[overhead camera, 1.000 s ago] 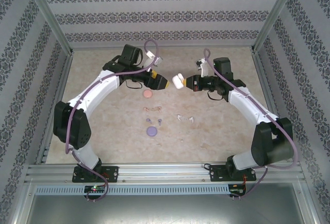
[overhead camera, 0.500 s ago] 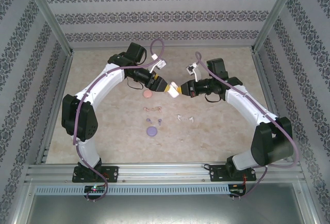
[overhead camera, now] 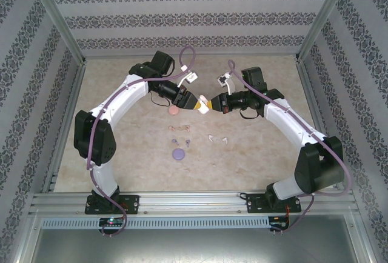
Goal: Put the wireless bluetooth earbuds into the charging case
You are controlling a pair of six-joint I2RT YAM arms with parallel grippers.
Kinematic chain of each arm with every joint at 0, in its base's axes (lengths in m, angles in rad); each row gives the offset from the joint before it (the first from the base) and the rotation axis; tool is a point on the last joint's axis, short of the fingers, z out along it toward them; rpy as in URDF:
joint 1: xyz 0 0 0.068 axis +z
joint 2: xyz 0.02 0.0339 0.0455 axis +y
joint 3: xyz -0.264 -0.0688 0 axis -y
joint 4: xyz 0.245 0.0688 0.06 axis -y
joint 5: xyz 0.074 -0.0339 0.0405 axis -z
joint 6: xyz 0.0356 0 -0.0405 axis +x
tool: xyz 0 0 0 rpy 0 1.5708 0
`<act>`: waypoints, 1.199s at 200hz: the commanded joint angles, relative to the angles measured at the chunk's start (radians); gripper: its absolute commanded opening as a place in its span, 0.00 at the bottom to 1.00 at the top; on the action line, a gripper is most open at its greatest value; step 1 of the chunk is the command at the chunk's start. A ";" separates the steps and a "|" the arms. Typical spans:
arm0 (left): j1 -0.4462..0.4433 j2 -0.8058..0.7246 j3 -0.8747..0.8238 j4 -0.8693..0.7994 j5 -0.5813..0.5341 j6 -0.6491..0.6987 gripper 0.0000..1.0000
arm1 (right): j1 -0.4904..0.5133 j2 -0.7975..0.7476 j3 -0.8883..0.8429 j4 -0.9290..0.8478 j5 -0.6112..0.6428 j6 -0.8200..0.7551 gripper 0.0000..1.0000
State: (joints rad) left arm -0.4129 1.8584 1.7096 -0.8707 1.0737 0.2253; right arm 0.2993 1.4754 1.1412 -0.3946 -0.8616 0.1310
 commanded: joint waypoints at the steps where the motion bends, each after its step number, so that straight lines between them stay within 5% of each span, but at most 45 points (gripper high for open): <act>1: -0.018 0.024 0.037 -0.035 0.035 0.037 0.60 | 0.014 0.011 0.034 -0.002 -0.013 -0.012 0.00; 91: -0.029 0.048 0.044 -0.046 0.043 0.058 0.48 | 0.023 0.029 0.046 0.000 -0.001 -0.007 0.00; 128: -0.029 0.049 0.042 -0.051 0.046 0.070 0.33 | 0.024 0.030 0.047 0.005 0.008 -0.005 0.00; 161: -0.029 0.050 0.041 -0.045 0.050 0.071 0.09 | 0.023 0.026 0.046 0.017 0.026 0.011 0.00; 171: -0.029 0.049 0.039 -0.041 0.049 0.067 0.00 | 0.021 0.016 0.046 0.020 0.044 0.019 0.16; 203: -0.011 -0.007 -0.024 0.075 -0.021 0.001 0.00 | -0.015 -0.066 0.007 0.020 0.080 0.078 0.61; 240: 0.056 -0.159 -0.190 0.378 -0.102 -0.183 0.00 | -0.032 -0.211 -0.122 -0.030 0.203 0.183 0.68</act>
State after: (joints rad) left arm -0.4042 1.8320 1.6012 -0.7391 1.0344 0.1761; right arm 0.2699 1.3563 1.0901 -0.3901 -0.7528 0.2279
